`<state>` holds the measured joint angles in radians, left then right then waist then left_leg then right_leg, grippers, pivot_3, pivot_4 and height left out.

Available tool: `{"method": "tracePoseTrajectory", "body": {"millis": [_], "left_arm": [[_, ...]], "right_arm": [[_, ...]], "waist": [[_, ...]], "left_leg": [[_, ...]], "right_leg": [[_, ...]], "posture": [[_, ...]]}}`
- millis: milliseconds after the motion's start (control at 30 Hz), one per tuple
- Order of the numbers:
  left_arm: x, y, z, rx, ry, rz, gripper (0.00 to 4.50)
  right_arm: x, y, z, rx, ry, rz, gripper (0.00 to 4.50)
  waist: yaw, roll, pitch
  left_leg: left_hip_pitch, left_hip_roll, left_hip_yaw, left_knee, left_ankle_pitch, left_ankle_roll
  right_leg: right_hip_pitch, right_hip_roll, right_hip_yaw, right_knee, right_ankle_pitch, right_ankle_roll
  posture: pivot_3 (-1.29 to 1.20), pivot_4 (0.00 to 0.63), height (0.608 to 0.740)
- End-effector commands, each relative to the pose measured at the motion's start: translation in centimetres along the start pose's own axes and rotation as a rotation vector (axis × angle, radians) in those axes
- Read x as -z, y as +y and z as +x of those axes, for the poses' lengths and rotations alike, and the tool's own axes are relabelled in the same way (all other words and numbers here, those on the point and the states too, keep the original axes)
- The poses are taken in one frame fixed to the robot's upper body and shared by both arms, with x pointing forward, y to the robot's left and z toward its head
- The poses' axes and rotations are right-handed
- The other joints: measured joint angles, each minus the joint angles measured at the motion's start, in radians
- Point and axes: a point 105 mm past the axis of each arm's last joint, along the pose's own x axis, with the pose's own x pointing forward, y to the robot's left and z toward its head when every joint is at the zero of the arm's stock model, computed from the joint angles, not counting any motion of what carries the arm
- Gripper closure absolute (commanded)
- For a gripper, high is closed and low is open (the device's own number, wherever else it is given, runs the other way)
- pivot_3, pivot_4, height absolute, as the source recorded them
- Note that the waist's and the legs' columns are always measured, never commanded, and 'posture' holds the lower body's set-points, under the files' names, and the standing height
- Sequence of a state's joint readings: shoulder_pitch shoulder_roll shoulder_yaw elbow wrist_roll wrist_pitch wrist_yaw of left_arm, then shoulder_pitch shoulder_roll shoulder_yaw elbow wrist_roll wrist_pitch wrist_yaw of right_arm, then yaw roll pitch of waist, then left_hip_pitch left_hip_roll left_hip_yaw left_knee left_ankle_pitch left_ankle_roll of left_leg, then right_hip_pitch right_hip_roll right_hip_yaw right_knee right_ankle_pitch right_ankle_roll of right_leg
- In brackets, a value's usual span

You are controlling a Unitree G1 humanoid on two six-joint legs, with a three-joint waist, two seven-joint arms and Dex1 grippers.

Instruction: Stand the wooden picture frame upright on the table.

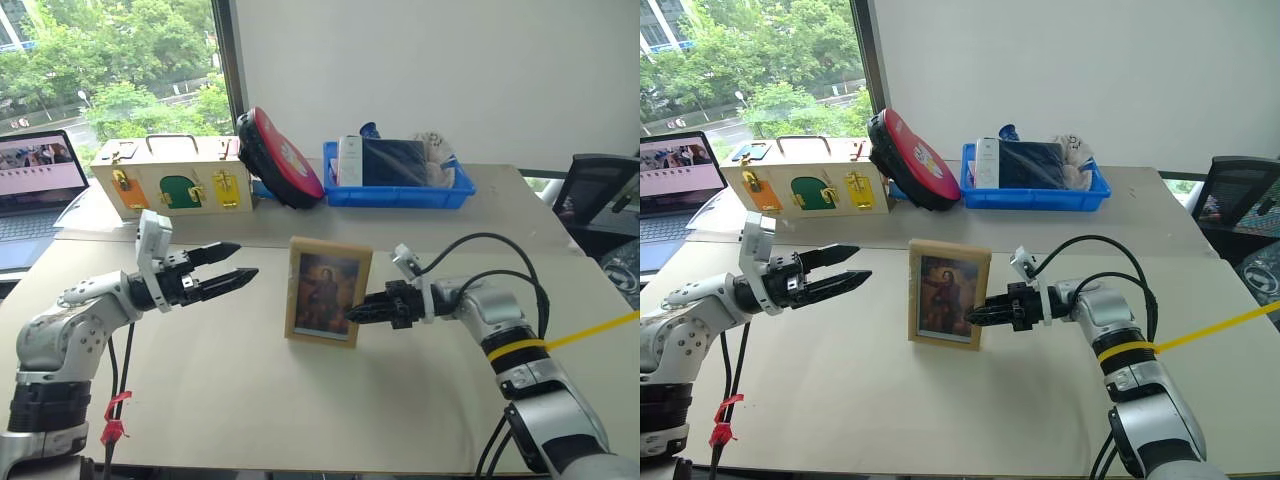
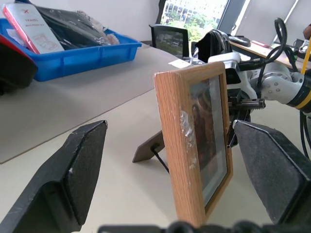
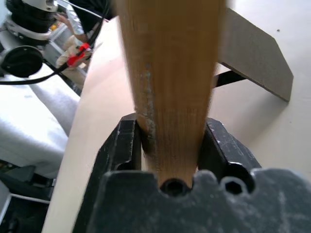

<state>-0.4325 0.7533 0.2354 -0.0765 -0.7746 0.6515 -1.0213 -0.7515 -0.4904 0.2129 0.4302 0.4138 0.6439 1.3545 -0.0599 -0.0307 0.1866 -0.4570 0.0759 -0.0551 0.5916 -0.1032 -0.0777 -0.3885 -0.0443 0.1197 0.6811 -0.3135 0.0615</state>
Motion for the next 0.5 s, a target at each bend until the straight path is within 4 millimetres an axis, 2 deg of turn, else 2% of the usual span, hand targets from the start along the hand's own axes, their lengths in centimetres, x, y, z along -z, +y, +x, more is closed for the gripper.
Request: {"method": "tracePoseTrajectory", "body": {"millis": [33, 133, 367, 433, 500], "left_arm": [[-0.7, -0.5, 0.1, 0.016, 0.01, 0.079, 0.0], [-0.7, -0.5, 0.2, 0.027, 0.019, 0.106, 0.0], [-0.4, 0.2, -0.7, -0.043, 0.08, 0.16, 0.0], [-0.1, 1.0, -1.3, -0.123, 0.115, 0.191, 0.0], [0.7, 0.8, -1.9, -0.14, 0.162, 0.229, 0.0]], "right_arm": [[-1.5, 1.6, -0.5, 0.007, -0.004, -0.048, 0.96], [-2.1, 2.3, -1.5, 0.039, -0.011, -0.067, 0.08], [-1.5, 3.6, -8.5, 0.229, -0.028, -0.099, 0.03], [-1.6, 4.6, -10.1, 0.272, -0.048, -0.163, 0.03], [-2.0, 5.9, -10.8, 0.313, -0.061, -0.302, 0.03]], "waist": [[0.002, 0.0, 0.0], [0.005, 0.0, 0.0], [0.023, 0.0, 0.0], [0.022, 0.0, 0.0], [0.018, 0.0, 0.0]], "left_leg": [[0.0, 0.0, 0.0, 0.0, 0.0, 0.0], [-0.001, 0.0, 0.0, 0.0, 0.0, 0.0], [-0.002, 0.0, 0.0, 0.0, 0.0, 0.0], [-0.002, 0.0, 0.001, 0.0, -0.001, 0.001], [-0.002, 0.0, 0.001, -0.001, -0.001, 0.001]], "right_leg": [[0.0, 0.0, 0.0, 0.0, 0.0, 0.0], [-0.001, 0.0, 0.0, 0.0, 0.0, 0.0], [0.0, -0.001, 0.0, -0.003, 0.0, 0.0], [0.0, -0.001, 0.0, -0.003, 0.0, 0.0], [0.0, 0.0, 0.0, -0.003, 0.0, 0.0]], "posture": [[0.0, 0.15, 0.731], [0.0, 0.15, 0.731], [0.0, 0.15, 0.731], [0.0, 0.15, 0.731], [0.0, 0.15, 0.731]]}}
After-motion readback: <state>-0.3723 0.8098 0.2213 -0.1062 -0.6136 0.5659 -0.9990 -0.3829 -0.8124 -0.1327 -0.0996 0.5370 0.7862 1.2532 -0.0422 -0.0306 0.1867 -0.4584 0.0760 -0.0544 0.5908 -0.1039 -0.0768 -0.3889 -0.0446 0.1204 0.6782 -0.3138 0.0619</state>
